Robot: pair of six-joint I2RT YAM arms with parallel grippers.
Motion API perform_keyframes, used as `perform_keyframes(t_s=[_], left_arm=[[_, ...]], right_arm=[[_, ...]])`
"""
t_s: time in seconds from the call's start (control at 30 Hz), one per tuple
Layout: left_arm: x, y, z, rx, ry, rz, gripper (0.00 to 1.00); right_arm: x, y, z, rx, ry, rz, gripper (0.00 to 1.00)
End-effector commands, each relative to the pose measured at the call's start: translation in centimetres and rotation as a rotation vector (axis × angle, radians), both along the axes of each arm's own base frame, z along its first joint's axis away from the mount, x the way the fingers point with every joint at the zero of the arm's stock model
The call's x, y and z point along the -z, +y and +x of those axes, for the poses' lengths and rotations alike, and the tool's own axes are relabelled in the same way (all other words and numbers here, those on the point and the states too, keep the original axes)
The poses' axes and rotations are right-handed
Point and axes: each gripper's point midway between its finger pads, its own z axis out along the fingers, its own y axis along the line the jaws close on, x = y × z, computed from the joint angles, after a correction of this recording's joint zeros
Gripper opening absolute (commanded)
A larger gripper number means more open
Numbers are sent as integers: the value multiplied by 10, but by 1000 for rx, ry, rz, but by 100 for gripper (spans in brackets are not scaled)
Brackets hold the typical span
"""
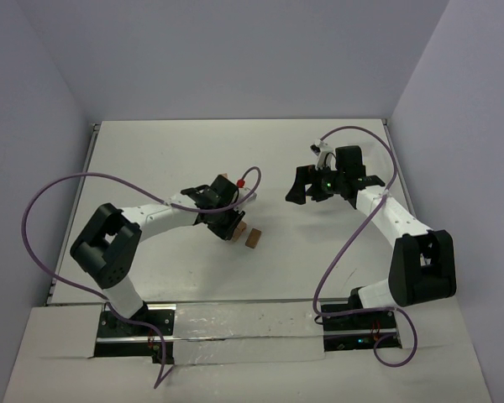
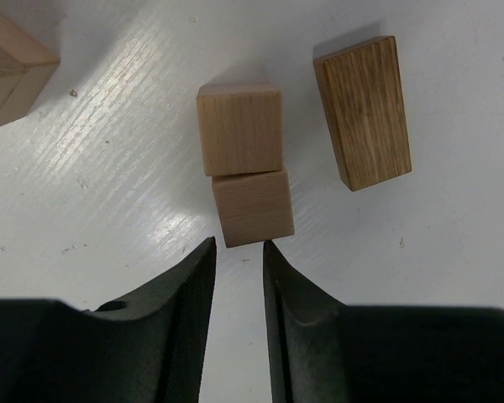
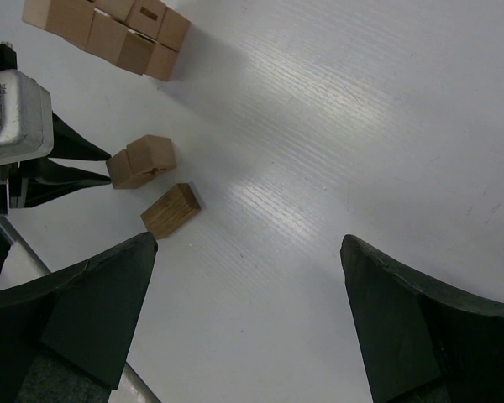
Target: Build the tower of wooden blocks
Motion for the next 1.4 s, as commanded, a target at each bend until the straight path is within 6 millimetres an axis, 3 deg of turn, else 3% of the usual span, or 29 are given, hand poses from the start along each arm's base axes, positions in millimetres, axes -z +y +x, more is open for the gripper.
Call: perform_keyframes(t_s=[0.0,0.13,0.2,0.23,0.3,0.4,0.5,0.63,0.73,0.9,1.03,1.23,1.37], left_arm=[[-31,-16,10,68,-88,-81,38],[-48,-14,-5,171,-101,-123,43],[-63,-11,-17,266,-125,-149,50],[-68,-10,-25,314,-123,-167,56],[-91,-2,-45,475,-166,-201,79],[-124,4,-65,670,-257,-249,99],[-142,9,-80,863,-325,-262,99],[-159,4,-78,1075,-467,-261,99],[-153,-2,-69,1200,-498,-214,99],[-121,-11,-37,1349,-396,-56,99],[-98,-20,-19,1388,-269,2,99],[-68,-25,3,1402,-298,78,99],[-50,-27,6,1389,-259,82,99]], right_arm=[[-3,0,4,0,-19,18,98],[-3,1,3,-7,-14,24,98],[-3,1,3,-9,-13,26,98],[-3,2,2,-10,-14,27,98],[-3,2,3,-12,-18,26,98],[-3,1,3,-13,-21,22,98],[-2,0,7,-3,-24,14,98],[-5,-1,12,8,-35,11,98],[-6,-1,16,14,-36,13,98],[-5,-2,17,11,-42,1,98],[-5,-4,15,3,-53,-6,98],[-14,-16,24,35,-71,3,98],[-20,-28,29,63,-62,33,98]])
